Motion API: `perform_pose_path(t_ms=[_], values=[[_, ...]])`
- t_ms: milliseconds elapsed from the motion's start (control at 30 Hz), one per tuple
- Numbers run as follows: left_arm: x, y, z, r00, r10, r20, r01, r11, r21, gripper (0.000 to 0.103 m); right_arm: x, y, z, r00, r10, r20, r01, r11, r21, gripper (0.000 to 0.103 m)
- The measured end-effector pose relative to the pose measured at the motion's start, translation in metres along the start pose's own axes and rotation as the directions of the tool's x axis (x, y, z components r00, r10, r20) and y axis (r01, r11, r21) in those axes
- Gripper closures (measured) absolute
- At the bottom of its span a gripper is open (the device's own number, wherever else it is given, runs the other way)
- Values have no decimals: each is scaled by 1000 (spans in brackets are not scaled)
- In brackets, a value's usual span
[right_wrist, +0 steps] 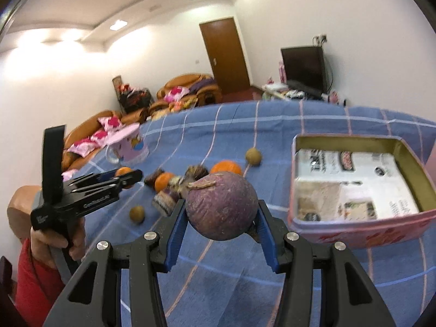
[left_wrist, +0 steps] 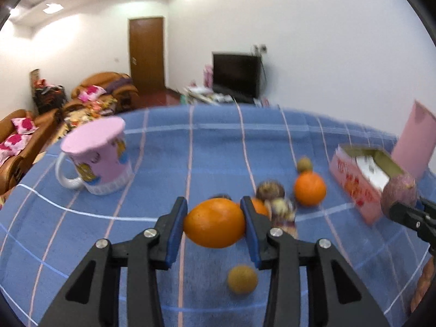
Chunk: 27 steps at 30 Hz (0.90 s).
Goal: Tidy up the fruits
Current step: 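Carry the purple fruit and orange into the pink tin box and open both tools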
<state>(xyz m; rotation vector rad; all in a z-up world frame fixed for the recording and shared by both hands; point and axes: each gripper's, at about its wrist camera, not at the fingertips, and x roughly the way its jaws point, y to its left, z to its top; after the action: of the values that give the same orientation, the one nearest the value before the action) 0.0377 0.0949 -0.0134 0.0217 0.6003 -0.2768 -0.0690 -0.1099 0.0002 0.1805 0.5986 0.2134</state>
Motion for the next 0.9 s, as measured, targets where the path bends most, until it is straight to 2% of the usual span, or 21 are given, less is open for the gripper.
perform_pose_path(t_ms=[100,200,333,467,633,800,900], values=[[-1,-3,3,999,5,40,-3,998,-61,61,-10,-6,5,998,-27,48,27,1000,2,52],[-6,-22,3,997,27,75,-25,999,-37,61,-24,-14,13,990,-80,116,83,996,-20,52],[-10,-56,5,996,-14,87,17,1000,-27,61,-39,-37,18,978,-127,168,131,991,-13,52],[-4,-93,7,996,-45,82,45,999,-2,61,-46,-65,19,962,-214,167,220,975,-18,52],[4,-143,13,993,-81,86,76,995,58,61,-57,-111,22,941,-299,161,296,954,41,52],[16,-192,21,991,-120,61,114,990,89,61,-60,-144,22,927,-351,134,347,936,55,52],[26,-222,23,993,-109,39,103,987,124,61,-55,-155,23,924,-367,108,364,930,47,52]])
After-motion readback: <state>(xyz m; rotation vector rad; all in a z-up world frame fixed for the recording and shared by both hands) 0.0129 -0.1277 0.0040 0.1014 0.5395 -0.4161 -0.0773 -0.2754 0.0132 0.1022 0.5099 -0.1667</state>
